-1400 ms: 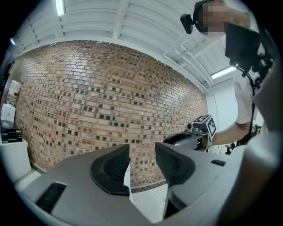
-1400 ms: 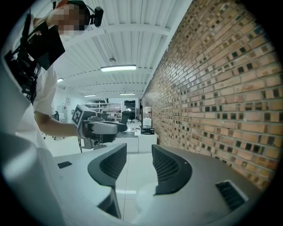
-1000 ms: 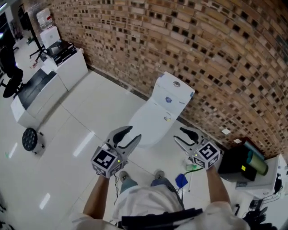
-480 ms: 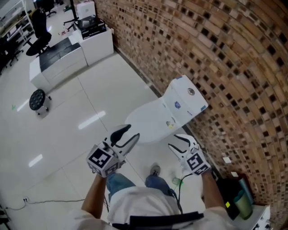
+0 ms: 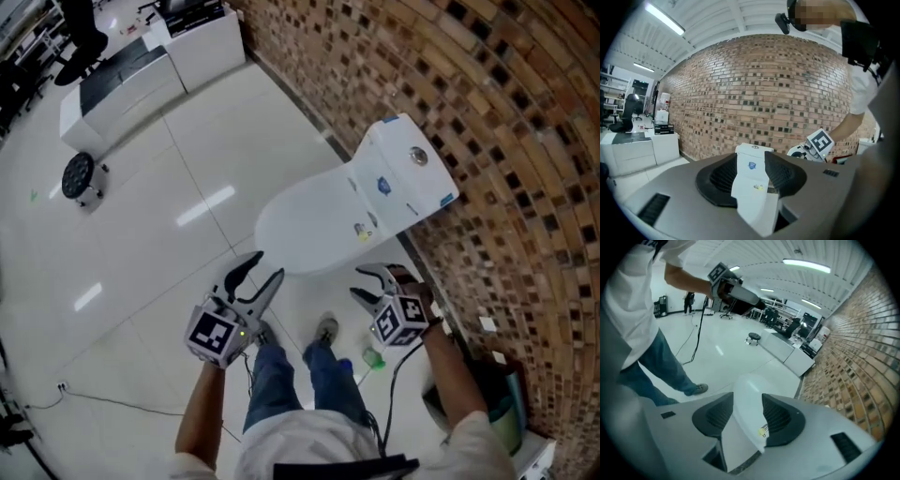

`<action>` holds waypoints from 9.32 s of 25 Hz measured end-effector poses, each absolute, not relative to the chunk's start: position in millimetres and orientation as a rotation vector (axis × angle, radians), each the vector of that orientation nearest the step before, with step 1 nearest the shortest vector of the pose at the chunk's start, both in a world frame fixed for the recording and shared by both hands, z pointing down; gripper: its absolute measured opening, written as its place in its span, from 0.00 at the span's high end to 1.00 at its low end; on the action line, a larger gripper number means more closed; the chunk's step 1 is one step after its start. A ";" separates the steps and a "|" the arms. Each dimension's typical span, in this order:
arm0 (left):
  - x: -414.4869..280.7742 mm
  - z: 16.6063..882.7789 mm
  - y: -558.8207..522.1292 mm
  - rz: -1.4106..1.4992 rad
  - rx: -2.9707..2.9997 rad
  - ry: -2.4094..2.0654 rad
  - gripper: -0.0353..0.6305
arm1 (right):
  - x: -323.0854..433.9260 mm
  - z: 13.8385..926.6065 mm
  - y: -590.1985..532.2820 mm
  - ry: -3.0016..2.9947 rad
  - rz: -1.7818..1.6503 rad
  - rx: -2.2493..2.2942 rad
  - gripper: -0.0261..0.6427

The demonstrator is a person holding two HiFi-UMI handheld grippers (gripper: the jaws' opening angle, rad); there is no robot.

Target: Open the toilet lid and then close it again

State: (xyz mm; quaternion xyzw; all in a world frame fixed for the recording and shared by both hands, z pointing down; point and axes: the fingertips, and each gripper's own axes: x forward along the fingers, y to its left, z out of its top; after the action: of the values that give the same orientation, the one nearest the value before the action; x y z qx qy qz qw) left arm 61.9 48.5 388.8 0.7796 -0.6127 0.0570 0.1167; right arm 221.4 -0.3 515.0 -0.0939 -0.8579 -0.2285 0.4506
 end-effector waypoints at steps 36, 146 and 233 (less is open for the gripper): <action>7.9 637.4 76.8 0.088 2.099 -1.550 0.68 | 126.9 802.0 10.7 -1.882 -0.765 -0.342 0.53; 114.5 232.1 77.7 0.076 2.722 -1.426 0.69 | 230.2 277.4 59.1 -2.705 0.034 0.763 0.61; -26.3 502.1 48.0 0.246 2.507 -1.372 0.69 | 213.8 802.5 -49.5 -1.864 -0.581 0.472 0.91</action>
State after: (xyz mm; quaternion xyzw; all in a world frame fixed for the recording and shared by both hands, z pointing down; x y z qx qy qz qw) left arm -26.3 48.0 502.1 0.8659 -0.4737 0.0849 0.1361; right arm 213.8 -49.5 802.5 0.1981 -0.7829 -0.2440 0.5368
